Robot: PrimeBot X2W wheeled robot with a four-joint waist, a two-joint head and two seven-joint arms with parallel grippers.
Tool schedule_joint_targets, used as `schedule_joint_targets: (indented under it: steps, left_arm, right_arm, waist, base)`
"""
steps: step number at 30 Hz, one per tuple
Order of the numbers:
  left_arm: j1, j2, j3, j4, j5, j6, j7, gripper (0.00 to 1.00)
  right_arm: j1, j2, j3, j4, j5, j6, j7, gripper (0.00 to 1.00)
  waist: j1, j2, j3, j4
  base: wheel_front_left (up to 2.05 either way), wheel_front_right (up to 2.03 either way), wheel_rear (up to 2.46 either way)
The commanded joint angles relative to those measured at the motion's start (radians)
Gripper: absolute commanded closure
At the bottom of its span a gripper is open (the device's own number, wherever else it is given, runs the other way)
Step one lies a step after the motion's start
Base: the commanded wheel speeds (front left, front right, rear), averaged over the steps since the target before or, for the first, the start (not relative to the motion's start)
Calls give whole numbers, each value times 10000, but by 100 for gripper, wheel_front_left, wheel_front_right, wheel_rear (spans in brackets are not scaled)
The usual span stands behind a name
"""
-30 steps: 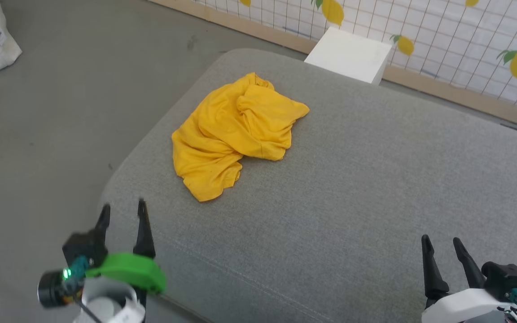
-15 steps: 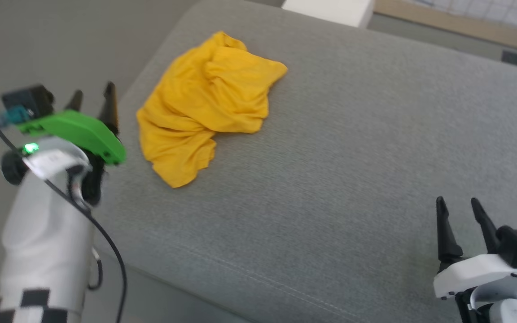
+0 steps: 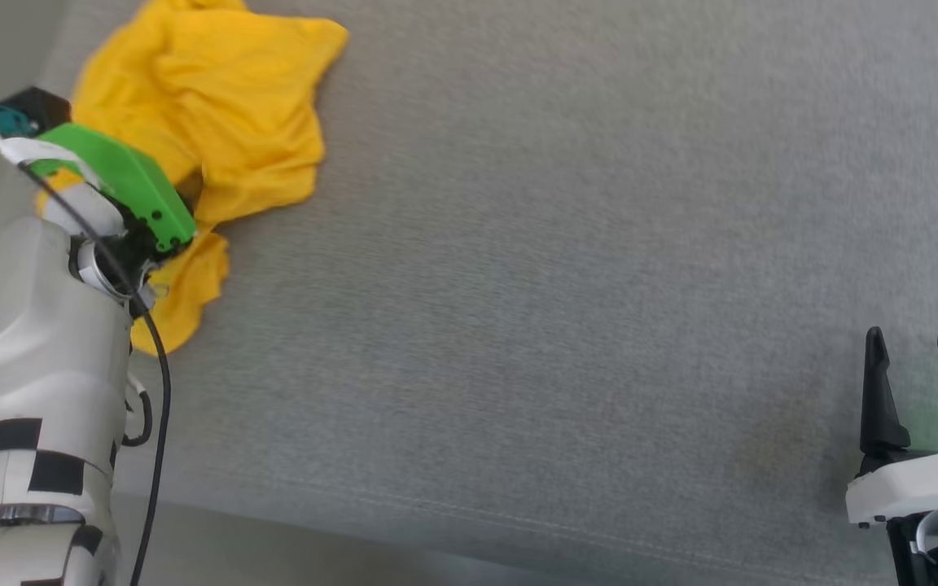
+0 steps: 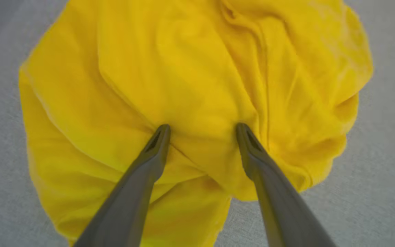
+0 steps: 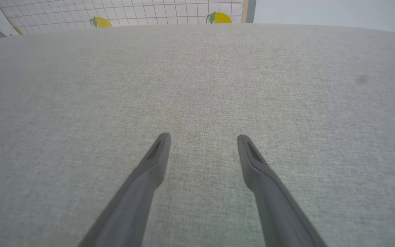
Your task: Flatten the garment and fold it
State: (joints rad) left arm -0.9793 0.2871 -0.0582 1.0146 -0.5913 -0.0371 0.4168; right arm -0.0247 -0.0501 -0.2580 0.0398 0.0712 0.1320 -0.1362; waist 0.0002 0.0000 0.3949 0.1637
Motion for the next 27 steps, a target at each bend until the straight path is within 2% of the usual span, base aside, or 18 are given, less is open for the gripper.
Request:
schedule_joint_targets:
  steps: [1, 8, 9, 10, 19, 22, 27]
  left_arm:
    - [-182, 111, -127, 238, 122, 133, 365, 0]
    - [-6, -105, -481, 1121, 117, 215, 1918, 0]
    - [41, -122, -472, 1119, 106, 243, 1800, 58]
    - [68, -94, -452, 1034, 131, 305, 1483, 100]
    - [-114, 230, -50, 310, 167, 512, -1765, 100]
    - [-495, 585, -103, -182, 430, 327, -3085, 100]
    - [-1280, 938, -362, -834, 814, 41, -4036, 100]
  right_arm:
    - [78, -1, -12, -108, 63, -13, 23, 0]
    - [134, -1, -100, -127, 145, -13, -19, 0]
    - [133, -1, -102, -95, 150, -13, -31, 0]
    - [119, -1, -86, -75, 154, -13, -38, 0]
    - [-54, -1, 112, 357, 203, -13, -176, 0]
    - [-53, -1, 245, 705, 333, -13, -308, 0]
    - [29, -1, 540, 1345, 611, -13, -541, 0]
  waist:
    - [-2, 0, 784, -626]
    - [-2, 0, 956, -505]
    - [-2, 0, 931, -468]
    - [-2, 0, 924, -453]
    - [-2, 0, 178, -222]
    - [-2, 0, -362, -249]
    - [-2, 0, -1239, -467]
  base:
    - [0, 0, 0]
    - [0, 0, 0]
    - [0, 0, 0]
    - [0, 0, 0]
    - [0, 0, 0]
    - [0, 0, 0]
    - [0, 0, 0]
